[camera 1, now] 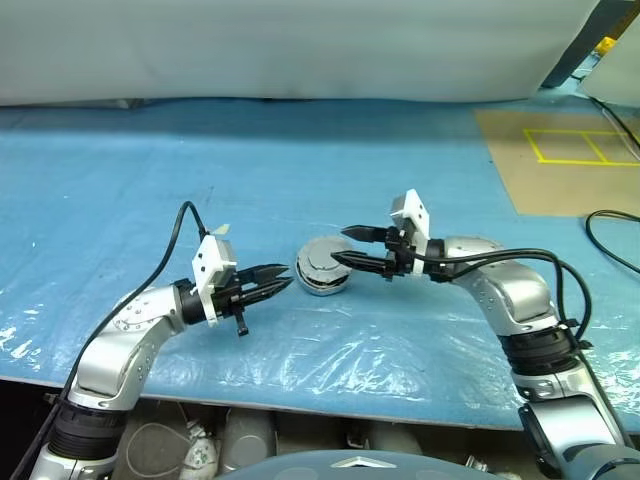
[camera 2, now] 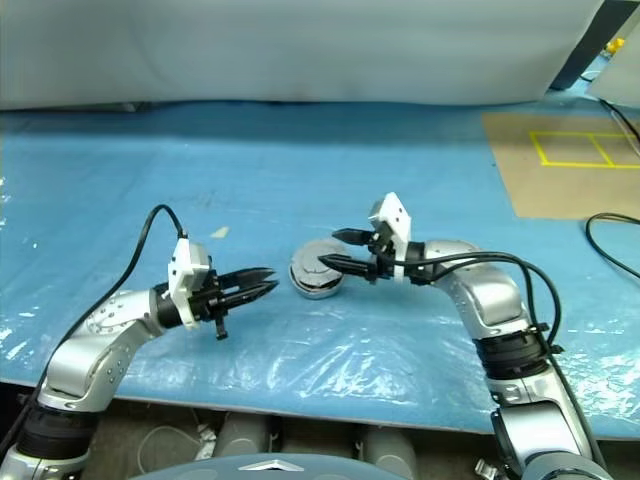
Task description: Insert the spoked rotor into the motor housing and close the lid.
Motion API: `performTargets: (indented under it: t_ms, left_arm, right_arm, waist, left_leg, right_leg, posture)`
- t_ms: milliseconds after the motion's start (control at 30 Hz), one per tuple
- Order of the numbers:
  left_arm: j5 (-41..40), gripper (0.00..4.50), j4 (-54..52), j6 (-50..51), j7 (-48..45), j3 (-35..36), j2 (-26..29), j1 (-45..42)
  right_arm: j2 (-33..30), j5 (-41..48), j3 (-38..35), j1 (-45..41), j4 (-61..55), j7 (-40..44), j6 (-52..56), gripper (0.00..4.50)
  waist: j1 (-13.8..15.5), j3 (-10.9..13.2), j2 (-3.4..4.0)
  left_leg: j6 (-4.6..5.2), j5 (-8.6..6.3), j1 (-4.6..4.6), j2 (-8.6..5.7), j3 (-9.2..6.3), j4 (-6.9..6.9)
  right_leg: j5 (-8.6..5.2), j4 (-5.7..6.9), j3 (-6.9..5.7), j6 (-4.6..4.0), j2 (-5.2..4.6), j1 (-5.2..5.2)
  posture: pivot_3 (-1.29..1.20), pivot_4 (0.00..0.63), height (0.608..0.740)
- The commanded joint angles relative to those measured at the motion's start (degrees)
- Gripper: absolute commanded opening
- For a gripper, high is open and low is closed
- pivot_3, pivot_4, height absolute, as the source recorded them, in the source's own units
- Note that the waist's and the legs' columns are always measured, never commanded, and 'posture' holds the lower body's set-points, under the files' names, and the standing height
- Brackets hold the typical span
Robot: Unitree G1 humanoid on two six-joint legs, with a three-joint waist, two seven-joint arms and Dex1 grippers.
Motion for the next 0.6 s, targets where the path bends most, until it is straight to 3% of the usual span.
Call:
performTargets:
  t_ms: [33, 233, 600]
  left_arm:
    - [0.2, 0.96, -1.6, -1.6, 1.3, 1.8, 0.5, 0.7]
    - [0.7, 0.96, -1.0, -2.7, 2.3, 1.6, 0.6, 2.2]
    - [2.6, 0.96, -0.5, -4.7, 2.5, -0.1, 0.6, 2.7]
  right_arm:
    - [0.9, -2.4, 1.8, -2.5, 1.9, 0.2, -2.3, 4.49]
    - [2.5, -3.9, 4.0, -4.3, 3.9, 2.2, -3.5, 4.49]
    - [4.4, -15.3, 10.0, -4.5, 14.1, 1.6, -16.0, 4.49]
  waist:
    - [-0.2, 0.0, 0.0]
    - [-0.4, 0.0, 0.0]
    - [-0.4, 0.0, -0.01]
  left_leg:
    - [0.0, 0.0, 0.0, 0.0, 0.0, 0.01]
    - [0.0, 0.0, 0.01, 0.01, 0.0, 0.02]
    - [0.0, 0.0, 0.05, 0.02, 0.01, 0.06]
  right_leg:
    - [0.0, 0.0, 0.0, 0.0, 0.0, 0.01]
    - [0.0, 0.02, 0.01, 0.01, 0.01, 0.01]
    - [0.0, 0.05, 0.03, 0.0, 0.01, 0.03]
  posture:
    - [0.0, 0.15, 0.74]
    - [0.0, 0.15, 0.74]
    - [0.0, 0.15, 0.74]
